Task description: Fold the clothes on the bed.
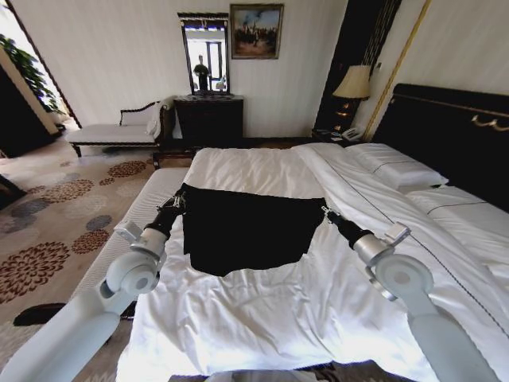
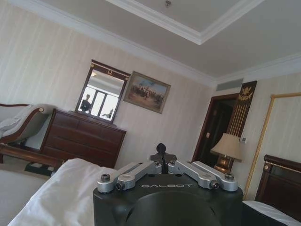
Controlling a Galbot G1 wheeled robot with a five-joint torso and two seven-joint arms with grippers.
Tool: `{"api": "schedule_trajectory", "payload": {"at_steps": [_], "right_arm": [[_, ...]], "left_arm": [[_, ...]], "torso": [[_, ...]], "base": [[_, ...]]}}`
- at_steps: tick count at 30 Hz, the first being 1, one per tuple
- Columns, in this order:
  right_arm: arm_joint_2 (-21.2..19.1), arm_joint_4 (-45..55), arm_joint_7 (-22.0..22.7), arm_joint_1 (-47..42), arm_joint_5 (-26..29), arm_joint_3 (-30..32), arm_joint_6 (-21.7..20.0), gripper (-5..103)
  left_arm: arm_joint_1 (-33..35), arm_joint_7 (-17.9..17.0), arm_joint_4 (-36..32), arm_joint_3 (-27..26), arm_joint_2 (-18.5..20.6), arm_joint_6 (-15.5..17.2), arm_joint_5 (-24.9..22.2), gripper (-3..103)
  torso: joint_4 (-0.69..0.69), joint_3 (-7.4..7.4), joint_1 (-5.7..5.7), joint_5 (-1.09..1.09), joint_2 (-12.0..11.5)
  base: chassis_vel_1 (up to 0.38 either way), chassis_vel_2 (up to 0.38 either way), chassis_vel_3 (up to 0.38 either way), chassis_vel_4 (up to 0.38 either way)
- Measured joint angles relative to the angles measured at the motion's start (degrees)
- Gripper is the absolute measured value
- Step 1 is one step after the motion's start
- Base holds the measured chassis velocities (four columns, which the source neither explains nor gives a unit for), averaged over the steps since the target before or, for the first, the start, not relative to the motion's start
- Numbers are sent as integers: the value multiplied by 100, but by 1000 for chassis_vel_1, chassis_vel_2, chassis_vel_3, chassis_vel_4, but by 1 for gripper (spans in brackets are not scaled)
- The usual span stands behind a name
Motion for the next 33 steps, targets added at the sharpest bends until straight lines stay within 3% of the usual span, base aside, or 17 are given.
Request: {"api": "schedule_trajectory", "payload": {"at_steps": [4, 6, 7, 11, 15, 20, 22, 24, 28, 31, 33], "right_arm": [[96, 355, 10, -539, -5, 279, -52, 1], [208, 669, 3, -1047, -126, 504, -67, 1], [208, 669, 3, -1047, -126, 504, -67, 1], [392, 1262, 33, -1924, -519, 647, -68, 1], [474, 1338, 247, -2063, -894, 489, -140, 1], [441, 883, 586, -1562, -1040, 73, -222, 1], [366, 334, 674, -940, -946, -268, -298, 1], [345, 124, 680, -728, -884, -391, -327, 1], [304, -1375, 775, 644, -424, -1199, -553, 1], [335, -1917, 769, 1131, -419, -1514, -572, 1], [414, -2609, 637, 1666, -598, -1913, -539, 1]], "left_arm": [[921, -22, -349, -355, -275, -45, 267, 1], [1866, -48, -702, -628, -772, -76, 559, 1], [1866, -48, -702, -628, -772, -76, 559, 1], [3098, 58, -1112, -752, -1418, -149, 1262, 1], [3316, 19, -1201, -692, -1527, -94, 1381, 1], [2850, -48, -819, -536, -1520, -10, 1247, 1], [2184, -121, -243, -312, -1524, 69, 1036, 1], [1976, -156, -36, -234, -1533, 101, 957, 1], [508, -226, 1347, 474, -1688, 304, 496, 1], [-45, -216, 1853, 831, -1775, 325, 419, 1], [-783, -199, 2652, 1285, -1924, 320, 381, 1]], "torso": [[0, 0, 0, 1, 0], [2, 0, 0, -1, 0], [2, 0, 0, -1, 0], [1, -1, -2, 0, 1], [-1, -1, -3, 0, 2], [0, 0, -1, 1, 1], [1, 1, 0, 1, 0], [1, 1, 1, 1, -1], [2, 2, 1, 0, -2], [1, 3, 2, 0, -2], [2, 3, 3, 0, -3]], "base": [[0, 0, 0, 0], [0, 0, 0, 0], [0, 0, 0, 0], [0, 0, 0, 0], [0, 0, 0, 0], [0, 0, 0, 0], [0, 0, 0, 0], [0, 0, 0, 0], [0, 0, 0, 0], [0, 0, 0, 0], [0, 0, 0, 0]]}}
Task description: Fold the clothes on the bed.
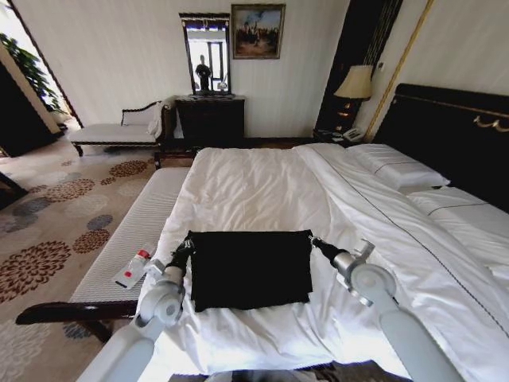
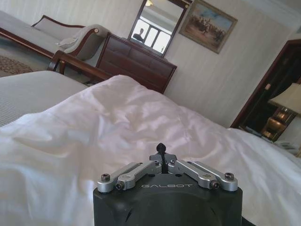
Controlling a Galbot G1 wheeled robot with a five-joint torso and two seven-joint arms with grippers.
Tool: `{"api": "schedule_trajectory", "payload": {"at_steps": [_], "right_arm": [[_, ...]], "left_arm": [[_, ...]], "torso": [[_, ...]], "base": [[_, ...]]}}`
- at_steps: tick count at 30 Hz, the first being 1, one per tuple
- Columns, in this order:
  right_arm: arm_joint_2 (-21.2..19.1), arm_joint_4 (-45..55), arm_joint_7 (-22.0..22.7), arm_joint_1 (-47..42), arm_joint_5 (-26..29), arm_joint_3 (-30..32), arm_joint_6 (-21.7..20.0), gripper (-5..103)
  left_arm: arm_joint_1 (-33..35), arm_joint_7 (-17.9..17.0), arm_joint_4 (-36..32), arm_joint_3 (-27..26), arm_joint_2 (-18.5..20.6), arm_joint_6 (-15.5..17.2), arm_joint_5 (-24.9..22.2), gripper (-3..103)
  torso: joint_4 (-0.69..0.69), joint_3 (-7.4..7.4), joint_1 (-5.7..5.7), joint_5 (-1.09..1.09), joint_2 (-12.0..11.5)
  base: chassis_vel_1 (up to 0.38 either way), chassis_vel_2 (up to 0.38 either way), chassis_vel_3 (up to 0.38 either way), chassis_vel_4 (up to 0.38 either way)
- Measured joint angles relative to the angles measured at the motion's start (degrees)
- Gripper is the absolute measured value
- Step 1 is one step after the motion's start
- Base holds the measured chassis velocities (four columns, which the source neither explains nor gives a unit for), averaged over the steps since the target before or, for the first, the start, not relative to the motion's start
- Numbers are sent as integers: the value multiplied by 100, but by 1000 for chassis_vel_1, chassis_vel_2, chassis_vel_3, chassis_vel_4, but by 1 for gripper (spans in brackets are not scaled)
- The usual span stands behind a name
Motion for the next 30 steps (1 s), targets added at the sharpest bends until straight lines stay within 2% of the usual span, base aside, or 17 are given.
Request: {"api": "schedule_trajectory", "payload": {"at_steps": [1, 4, 5, 7, 8, 9, 10, 11, 20, 25, 30], "right_arm": [[0, 0, 0, 0, 0, 0, 0, 1], [189, -1242, -329, 643, -554, -419, 202, 1], [189, -1242, -329, 643, -554, -419, 202, 1], [305, -1791, -523, 901, -891, -561, 343, 1], [305, -1791, -523, 901, -891, -561, 343, 1], [371, -2025, -613, 1045, -1004, -634, 429, 1], [626, -2584, -793, 1541, -1198, -830, 847, 1], [692, -2722, -819, 1662, -1249, -881, 962, 1], [1067, -3389, -1034, 2069, -1643, -1076, 1438, 1], [1133, -3431, -1059, 2023, -1735, -1075, 1512, 1], [1115, -3211, -1124, 1630, -1938, -945, 1711, 1]], "left_arm": [[0, 0, 0, 0, 0, 0, 0, 1], [-1153, 98, 1290, 577, -295, -38, -43, 1], [-1153, 98, 1290, 577, -295, -38, -43, 1], [-1585, 162, 1851, 751, -447, -24, -112, 1], [-1585, 162, 1851, 751, -447, -24, -112, 1], [-1788, 196, 2211, 811, -557, -28, -124, 1], [-2312, 317, 3322, 914, -921, -183, -31, 1], [-2393, 344, 3475, 936, -979, -218, -13, 1], [-2776, 591, 4115, 1064, -1267, -418, 209, 1], [-2715, 635, 4106, 1026, -1263, -449, 249, 1], [-2299, 725, 3820, 917, -1109, -602, 464, 1]], "torso": [[0, 0, 0, 0, 0], [-3, 0, 0, 0, 0], [-3, 0, 0, 0, 0], [-5, 0, 0, 2, 0], [-5, 0, 0, 2, 0], [-2, -1, 0, 2, 0], [1, -1, -2, -1, 0], [1, -1, -1, -1, 0], [-2, -2, -3, -1, 2], [-1, -3, -2, -1, 2], [0, -3, -3, 0, 3]], "base": [[0, 0, 0, 0], [0, 0, 0, 0], [0, 0, 0, 0], [0, 0, 0, 0], [0, 0, 0, 0], [0, 0, 0, 0], [0, 0, 0, 0], [0, 0, 0, 0], [0, 0, 0, 0], [0, 0, 0, 0], [0, 0, 0, 0]]}}
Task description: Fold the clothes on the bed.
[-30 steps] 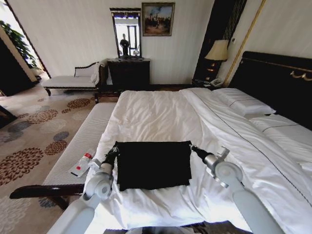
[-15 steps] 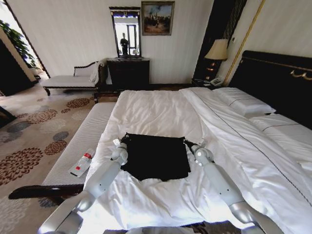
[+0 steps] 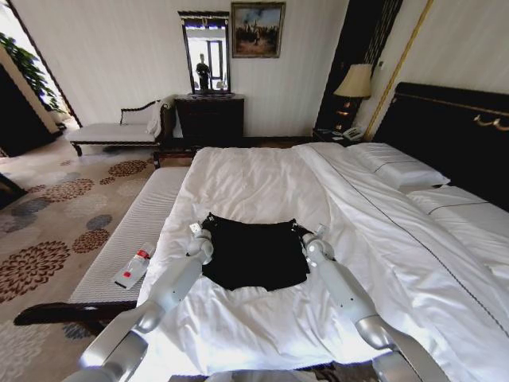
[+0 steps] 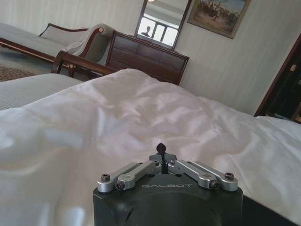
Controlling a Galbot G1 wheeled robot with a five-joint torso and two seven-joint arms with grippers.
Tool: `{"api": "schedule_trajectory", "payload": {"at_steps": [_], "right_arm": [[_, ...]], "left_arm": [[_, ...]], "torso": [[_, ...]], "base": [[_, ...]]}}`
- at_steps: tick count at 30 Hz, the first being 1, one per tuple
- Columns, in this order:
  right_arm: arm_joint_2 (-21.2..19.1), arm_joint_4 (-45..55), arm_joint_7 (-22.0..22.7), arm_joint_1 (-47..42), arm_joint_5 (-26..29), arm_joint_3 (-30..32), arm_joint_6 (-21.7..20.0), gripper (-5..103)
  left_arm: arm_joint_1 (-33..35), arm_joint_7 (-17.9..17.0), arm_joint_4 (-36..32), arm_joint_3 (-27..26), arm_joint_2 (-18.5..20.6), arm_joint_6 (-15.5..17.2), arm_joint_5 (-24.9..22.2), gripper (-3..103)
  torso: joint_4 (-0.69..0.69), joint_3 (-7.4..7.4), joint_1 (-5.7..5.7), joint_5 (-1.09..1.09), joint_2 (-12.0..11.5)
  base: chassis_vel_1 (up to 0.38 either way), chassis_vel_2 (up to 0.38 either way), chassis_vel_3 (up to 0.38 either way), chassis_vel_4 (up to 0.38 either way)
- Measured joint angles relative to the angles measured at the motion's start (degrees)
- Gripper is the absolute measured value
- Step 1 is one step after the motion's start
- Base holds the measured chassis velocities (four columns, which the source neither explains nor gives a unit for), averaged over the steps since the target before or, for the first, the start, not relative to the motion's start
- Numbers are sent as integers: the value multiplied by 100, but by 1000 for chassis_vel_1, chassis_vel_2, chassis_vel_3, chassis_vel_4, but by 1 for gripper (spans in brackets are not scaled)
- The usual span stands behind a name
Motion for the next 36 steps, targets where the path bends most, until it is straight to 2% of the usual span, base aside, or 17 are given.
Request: {"api": "schedule_trajectory", "payload": {"at_steps": [4, 8, 13, 14, 18, 24, 28, 36], "right_arm": [[-1, 341, -47, -556, -153, 211, 167, 1], [17, 738, 9, -963, -49, 417, 179, 1], [-101, 1742, 41, -1824, -161, 705, 279, 1], [-101, 1742, 41, -1824, -161, 705, 279, 1], [-190, 2327, -21, -2394, -389, 844, 360, 1], [-164, 2699, -4, -2923, -637, 883, 461, 1], [105, 2788, 5, -3310, -909, 913, 579, 1], [136, 2961, -4, -3563, -977, 1049, 599, 1]], "left_arm": [[485, 89, -232, -215, -6, -186, 205, 1], [800, 88, -565, -289, 62, -218, 251, 1], [1578, 65, -1810, -420, 545, -222, 269, 1], [1578, 65, -1810, -420, 545, -222, 269, 1], [2269, 101, -2398, -694, 780, -231, 330, 1], [2789, 234, -2648, -899, 933, -301, 474, 1], [3050, 330, -2703, -938, 976, -348, 629, 1], [3202, 331, -2750, -926, 945, -371, 752, 1]], "torso": [[-1, 0, -2, 0, 0], [-1, 0, -1, 0, 0], [-2, -1, -2, 0, 1], [-2, -1, -2, 0, 1], [-1, -1, -2, -2, 2], [-1, 0, -2, -1, 1], [-1, 0, -2, -1, 1], [-2, 1, 0, 0, 0]], "base": [[0, 0, 0, 0], [0, 0, 0, 0], [0, 0, 0, 0], [0, 0, 0, 0], [0, 0, 0, 0], [0, 0, 0, 0], [0, 0, 0, 0], [0, 0, 0, 0]]}}
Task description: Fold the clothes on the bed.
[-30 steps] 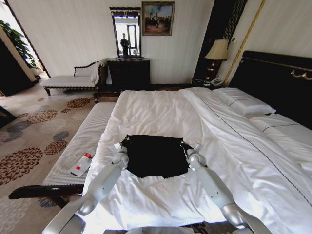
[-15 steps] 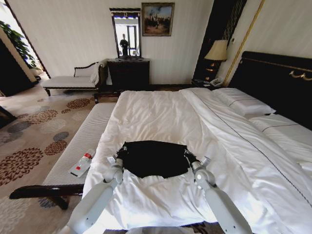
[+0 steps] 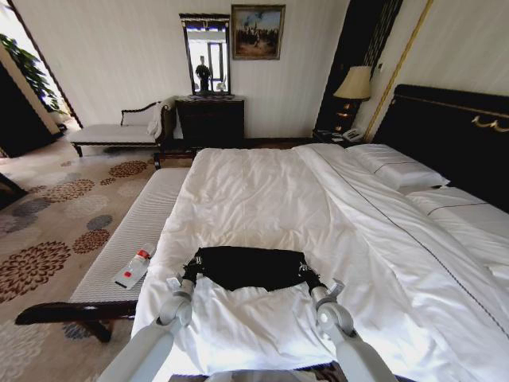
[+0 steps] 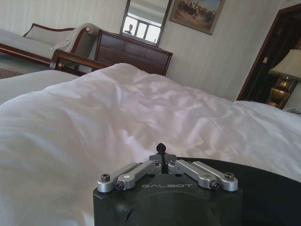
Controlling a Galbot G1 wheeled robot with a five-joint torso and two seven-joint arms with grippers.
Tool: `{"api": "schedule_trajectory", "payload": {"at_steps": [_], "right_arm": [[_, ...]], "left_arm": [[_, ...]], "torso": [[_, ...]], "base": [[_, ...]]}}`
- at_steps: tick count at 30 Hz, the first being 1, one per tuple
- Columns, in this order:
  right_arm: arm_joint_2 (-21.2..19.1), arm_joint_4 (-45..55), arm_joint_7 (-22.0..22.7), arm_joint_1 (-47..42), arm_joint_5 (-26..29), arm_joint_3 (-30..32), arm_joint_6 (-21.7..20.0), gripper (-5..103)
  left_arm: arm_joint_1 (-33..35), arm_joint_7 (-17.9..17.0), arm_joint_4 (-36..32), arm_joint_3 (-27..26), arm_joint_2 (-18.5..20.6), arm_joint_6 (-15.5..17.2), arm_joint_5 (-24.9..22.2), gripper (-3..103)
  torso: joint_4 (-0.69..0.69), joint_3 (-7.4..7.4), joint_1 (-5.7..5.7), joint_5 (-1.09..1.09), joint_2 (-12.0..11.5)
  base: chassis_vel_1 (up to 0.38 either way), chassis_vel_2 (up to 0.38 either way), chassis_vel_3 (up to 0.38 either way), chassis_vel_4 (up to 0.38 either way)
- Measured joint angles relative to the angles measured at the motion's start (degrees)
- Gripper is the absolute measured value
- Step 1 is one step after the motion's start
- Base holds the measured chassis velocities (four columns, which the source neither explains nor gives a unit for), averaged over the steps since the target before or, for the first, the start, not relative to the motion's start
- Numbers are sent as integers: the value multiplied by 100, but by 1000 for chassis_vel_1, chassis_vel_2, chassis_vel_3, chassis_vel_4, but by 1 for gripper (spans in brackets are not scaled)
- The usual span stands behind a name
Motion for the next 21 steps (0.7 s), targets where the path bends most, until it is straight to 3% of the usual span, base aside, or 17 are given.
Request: {"api": "schedule_trajectory", "payload": {"at_steps": [11, 21], "right_arm": [[-50, 237, -36, -178, 62, 173, 10, 1], [32, 325, -87, -386, -133, 169, 11, 1]], "left_arm": [[67, 21, -149, -60, 302, -8, -60, 1], [230, 31, -224, -58, 350, -12, 27, 1]], "torso": [[0, 0, 0, 0, 0], [1, 0, -1, 0, 0]], "base": [[0, 0, 0, 0], [0, 0, 0, 0]]}}
